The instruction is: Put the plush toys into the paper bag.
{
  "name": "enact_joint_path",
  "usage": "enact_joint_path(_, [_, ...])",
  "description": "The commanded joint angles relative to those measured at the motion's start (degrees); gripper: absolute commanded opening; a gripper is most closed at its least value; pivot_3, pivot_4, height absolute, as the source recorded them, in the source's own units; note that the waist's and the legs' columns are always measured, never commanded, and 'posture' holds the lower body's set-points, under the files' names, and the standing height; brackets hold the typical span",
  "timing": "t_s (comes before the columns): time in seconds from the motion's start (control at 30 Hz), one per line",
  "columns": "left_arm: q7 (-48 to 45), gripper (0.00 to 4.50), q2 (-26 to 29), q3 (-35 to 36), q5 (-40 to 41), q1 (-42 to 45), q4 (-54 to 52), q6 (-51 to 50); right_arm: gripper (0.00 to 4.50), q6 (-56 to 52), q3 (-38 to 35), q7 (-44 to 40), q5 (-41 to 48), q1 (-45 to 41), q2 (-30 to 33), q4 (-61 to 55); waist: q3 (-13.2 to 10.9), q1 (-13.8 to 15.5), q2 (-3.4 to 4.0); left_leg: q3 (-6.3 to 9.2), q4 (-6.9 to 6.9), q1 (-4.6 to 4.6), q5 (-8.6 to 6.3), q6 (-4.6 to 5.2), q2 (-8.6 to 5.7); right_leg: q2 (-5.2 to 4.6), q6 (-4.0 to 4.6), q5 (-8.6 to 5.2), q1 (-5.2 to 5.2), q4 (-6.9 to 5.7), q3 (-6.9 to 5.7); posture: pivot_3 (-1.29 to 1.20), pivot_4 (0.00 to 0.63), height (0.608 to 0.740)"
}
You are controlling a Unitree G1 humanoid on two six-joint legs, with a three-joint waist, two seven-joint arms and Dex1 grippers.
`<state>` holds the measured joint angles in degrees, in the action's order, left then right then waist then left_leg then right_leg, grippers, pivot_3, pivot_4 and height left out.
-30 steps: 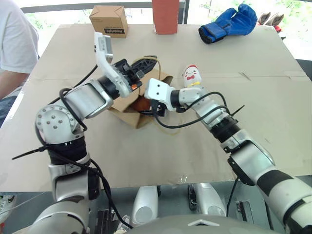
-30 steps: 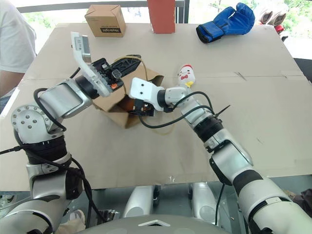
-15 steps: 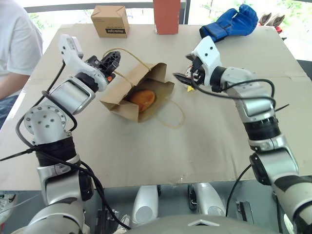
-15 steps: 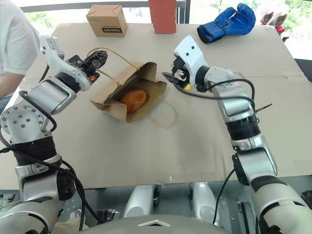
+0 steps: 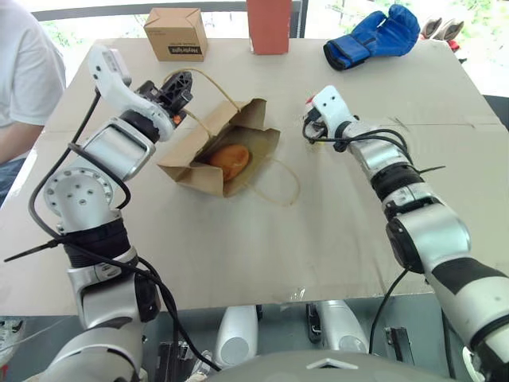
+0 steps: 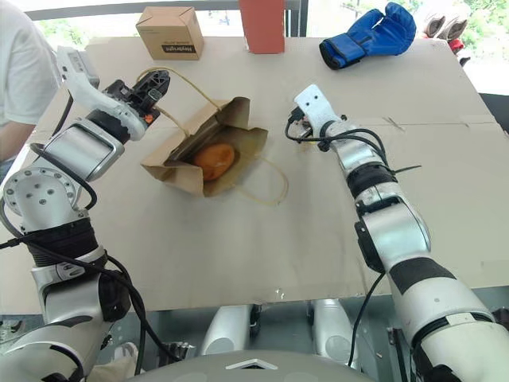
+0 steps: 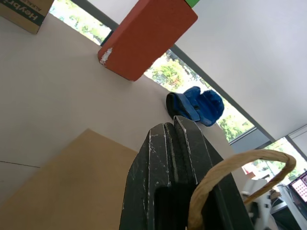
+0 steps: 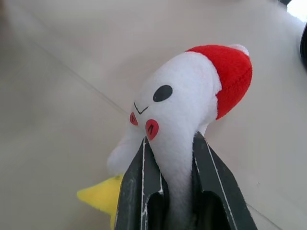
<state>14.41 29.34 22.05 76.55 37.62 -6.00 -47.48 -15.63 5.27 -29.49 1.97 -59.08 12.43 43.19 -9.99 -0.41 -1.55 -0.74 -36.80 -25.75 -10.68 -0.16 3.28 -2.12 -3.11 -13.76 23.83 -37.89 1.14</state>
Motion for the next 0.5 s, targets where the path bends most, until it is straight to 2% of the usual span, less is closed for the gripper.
enact_joint_path(0.03, [-1.91,0.0,-0.51,0.13,1.51,1.73,-1.79,-0.8,0.06,-17.23,-2.47,-9.86,13.41,7.8,3.69,-33.48,0.0,-0.03,0.0,0.0,0.01,0.0,0.0,0.0,0.01,0.0,0.0,0.0,0.01,0.0,-0.01,0.0,0.15,0.714])
enact_joint_path(0.13, [-3.82,0.0,-0.6,-0.26,1.47,2.66,-0.57,-1.86,0.06,-27.01,0.14,-14.12,20.0,14.61,7.97,-53.22,-0.01,0.0,0.02,0.09,0.05,0.04,0.0,0.0,0.02,0.0,0.0,-0.01,0.0,-0.04,-0.12,0.0,0.15,0.714])
enact_joint_path(0.27, [-6.94,0.0,-0.52,-0.73,1.36,4.7,1.25,-3.38,0.06,-32.58,5.51,-15.31,21.19,17.25,12.03,-64.49,-0.01,-0.44,0.02,0.09,0.05,0.12,0.01,-0.02,0.02,0.03,0.01,-0.02,-0.02,-0.08,-0.08,0.0,0.15,0.714])
enact_joint_path(0.33, [-8.88,0.0,-0.35,-1.08,1.59,5.72,1.83,-4.45,0.06,-31.73,9.07,-15.07,18.83,17.17,12.95,-64.75,0.0,-0.41,0.01,0.09,0.02,0.14,0.03,-0.04,0.02,0.06,0.01,-0.03,-0.02,-0.07,-0.04,0.0,0.15,0.714])
enact_joint_path(0.5, [-13.58,0.0,0.67,-1.91,3.35,7.05,1.41,-8.22,0.06,-25.38,16.29,-15.19,11.92,14.37,11.96,-55.55,0.0,-0.28,0.01,0.06,-0.07,0.13,0.03,-0.05,0.0,0.07,0.0,-0.03,-0.04,-0.04,0.01,0.0,0.15,0.714])
